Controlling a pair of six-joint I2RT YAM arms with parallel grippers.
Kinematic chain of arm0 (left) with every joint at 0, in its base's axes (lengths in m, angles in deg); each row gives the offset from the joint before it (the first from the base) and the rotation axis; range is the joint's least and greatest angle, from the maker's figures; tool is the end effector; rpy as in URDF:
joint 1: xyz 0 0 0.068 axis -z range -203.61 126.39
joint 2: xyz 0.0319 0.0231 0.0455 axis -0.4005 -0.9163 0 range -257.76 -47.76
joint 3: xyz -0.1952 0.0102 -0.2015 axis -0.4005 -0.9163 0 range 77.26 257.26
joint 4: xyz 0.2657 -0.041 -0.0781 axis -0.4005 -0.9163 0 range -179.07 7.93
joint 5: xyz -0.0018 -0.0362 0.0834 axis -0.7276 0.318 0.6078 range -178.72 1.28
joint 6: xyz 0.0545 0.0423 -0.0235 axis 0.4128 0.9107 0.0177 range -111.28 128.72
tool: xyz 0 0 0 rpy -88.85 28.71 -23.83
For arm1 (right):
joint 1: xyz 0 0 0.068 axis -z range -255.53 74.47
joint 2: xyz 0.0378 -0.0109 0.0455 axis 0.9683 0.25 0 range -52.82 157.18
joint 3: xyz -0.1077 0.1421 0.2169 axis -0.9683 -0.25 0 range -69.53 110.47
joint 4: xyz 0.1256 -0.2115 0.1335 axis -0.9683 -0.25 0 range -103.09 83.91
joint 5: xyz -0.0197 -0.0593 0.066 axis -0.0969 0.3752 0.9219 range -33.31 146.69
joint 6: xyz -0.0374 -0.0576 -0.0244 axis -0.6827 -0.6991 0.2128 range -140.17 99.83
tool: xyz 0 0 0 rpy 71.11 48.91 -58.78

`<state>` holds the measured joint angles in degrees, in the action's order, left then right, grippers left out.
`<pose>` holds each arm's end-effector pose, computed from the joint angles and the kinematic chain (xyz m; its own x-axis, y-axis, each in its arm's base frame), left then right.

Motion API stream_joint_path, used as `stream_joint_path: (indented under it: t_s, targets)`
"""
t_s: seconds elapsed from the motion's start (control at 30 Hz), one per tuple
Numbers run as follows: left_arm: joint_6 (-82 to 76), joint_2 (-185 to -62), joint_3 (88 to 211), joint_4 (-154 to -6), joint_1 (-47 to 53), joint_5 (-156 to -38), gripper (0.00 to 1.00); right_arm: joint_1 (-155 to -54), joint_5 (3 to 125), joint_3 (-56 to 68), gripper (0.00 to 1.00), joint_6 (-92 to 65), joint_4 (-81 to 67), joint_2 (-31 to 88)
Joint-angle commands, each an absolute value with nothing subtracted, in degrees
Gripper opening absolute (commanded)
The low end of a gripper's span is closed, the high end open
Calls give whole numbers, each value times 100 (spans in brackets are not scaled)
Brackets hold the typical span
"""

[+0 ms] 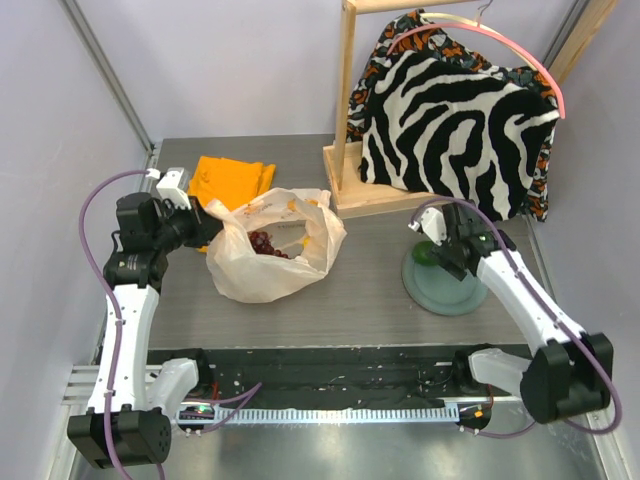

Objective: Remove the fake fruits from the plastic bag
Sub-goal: Place the fake fruit on the plate.

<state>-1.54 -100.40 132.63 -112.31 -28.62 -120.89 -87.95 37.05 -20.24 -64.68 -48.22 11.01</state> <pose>0.2294 -0.0122 0.3445 -0.5235 -0.1973 -0.8289 0.3080 0.8632 -0.4000 0.2418 0.0325 0.2399 -0.5663 -0.8008 -0.1949 -0.5879 0.5582 -0.5855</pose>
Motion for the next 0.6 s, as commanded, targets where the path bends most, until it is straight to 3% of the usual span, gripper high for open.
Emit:
stream_joint_path:
  t_s: [0.0, 0.57]
  targets:
    - [-165, -9953, 13386, -10984, -2853, -12116, 1, -8555, 3831, -1891, 37, -6623, -4837, 1818]
    - [-33, -9979, 13447, -11195, -2853, -12019, 1, -8519, 4026, -1478, 39, -6614, -3764, 3436]
